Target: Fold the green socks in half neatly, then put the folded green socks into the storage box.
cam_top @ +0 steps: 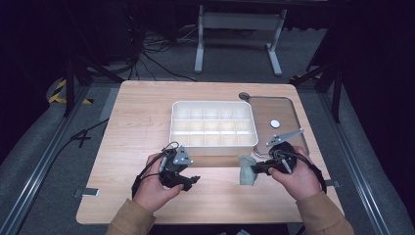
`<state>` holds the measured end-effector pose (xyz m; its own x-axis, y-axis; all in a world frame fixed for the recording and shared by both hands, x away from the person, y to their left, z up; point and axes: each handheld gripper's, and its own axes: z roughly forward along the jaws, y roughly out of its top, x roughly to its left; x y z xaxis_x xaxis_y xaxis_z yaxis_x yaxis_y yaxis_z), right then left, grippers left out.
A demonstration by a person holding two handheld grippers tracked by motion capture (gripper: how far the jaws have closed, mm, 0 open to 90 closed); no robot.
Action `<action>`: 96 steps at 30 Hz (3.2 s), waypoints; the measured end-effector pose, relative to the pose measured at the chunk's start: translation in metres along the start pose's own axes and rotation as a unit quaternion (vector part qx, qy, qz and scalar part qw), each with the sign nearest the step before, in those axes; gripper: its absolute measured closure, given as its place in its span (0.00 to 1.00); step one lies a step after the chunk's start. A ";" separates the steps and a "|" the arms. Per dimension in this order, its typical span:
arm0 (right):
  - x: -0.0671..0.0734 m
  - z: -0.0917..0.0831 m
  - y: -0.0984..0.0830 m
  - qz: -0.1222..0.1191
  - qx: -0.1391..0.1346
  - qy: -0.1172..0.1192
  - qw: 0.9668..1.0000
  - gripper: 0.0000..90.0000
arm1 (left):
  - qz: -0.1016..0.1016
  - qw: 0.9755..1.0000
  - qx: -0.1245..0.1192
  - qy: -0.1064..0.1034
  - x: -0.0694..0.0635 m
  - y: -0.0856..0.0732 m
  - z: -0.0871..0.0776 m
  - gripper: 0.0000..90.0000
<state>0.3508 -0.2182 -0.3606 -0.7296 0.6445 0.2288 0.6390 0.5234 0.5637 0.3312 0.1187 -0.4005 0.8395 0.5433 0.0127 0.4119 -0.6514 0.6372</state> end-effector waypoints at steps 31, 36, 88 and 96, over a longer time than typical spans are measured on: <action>-0.061 -0.050 0.077 -0.211 0.097 -0.112 0.966 0.93 | -0.071 0.997 -0.004 0.012 0.043 -0.018 -0.006 0.38; -0.076 -0.046 0.088 -0.224 0.118 -0.120 0.960 0.93 | -0.075 0.997 -0.003 0.016 0.046 -0.020 -0.006 0.38; -0.081 0.120 0.105 -0.219 0.309 -0.074 0.922 0.92 | -0.120 0.991 -0.003 0.056 0.048 -0.059 -0.044 0.38; -0.076 0.070 0.101 -0.202 0.208 -0.065 0.955 0.74 | -0.126 0.991 -0.014 0.053 0.049 -0.057 -0.040 0.37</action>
<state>0.4881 -0.1755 -0.3769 -0.9177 0.3930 -0.0573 0.3730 0.9025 0.2155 0.3344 0.2041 -0.4053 0.6694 0.7397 -0.0695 0.5915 -0.4740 0.6523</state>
